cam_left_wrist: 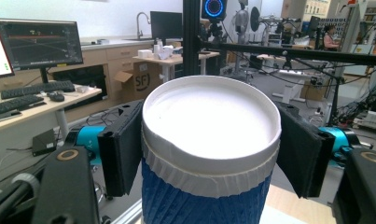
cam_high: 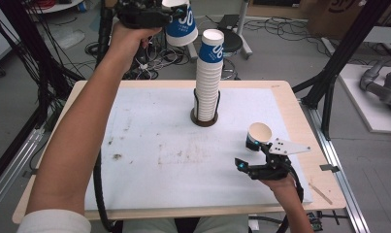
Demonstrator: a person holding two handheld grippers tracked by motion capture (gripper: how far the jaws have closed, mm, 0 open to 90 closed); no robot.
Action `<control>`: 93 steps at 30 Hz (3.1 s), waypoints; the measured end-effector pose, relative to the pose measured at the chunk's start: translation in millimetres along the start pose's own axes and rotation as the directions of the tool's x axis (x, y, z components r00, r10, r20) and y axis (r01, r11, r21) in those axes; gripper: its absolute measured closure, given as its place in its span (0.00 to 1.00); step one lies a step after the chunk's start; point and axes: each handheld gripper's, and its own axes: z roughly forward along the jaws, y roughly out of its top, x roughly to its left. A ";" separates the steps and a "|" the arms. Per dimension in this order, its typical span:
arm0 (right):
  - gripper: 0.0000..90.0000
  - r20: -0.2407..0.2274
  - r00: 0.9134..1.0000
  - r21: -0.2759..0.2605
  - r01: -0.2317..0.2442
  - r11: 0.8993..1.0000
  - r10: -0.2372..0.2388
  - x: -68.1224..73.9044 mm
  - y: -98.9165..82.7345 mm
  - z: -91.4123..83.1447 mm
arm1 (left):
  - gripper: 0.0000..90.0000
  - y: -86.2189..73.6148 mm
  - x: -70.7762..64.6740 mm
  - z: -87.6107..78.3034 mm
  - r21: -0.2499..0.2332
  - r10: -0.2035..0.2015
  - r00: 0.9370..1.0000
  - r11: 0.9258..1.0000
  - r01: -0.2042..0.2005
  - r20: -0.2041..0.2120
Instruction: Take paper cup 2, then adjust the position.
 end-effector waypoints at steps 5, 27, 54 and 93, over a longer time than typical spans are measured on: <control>0.22 -0.004 1.000 -0.007 0.007 1.000 -0.007 1.4 1.3 1.6 | 0.34 -14.2 1.3 -17.9 0.000 -0.008 1.000 1.000 0.008 0.012; 0.22 -0.010 0.999 -0.017 0.037 0.999 -0.037 7.4 2.5 12.0 | 0.34 -90.2 -7.7 -86.0 0.028 0.010 0.997 1.000 -0.013 0.081; 0.22 -0.030 0.996 -0.014 0.084 0.996 -0.085 11.2 2.6 20.5 | 0.34 -195.6 -40.7 -110.5 0.074 -0.055 0.989 0.996 0.045 0.141; 0.22 -0.265 0.956 -0.013 0.131 0.991 -0.130 32.4 30.6 70.4 | 0.34 -233.6 -87.9 -89.5 0.098 -0.058 0.949 0.995 0.028 0.309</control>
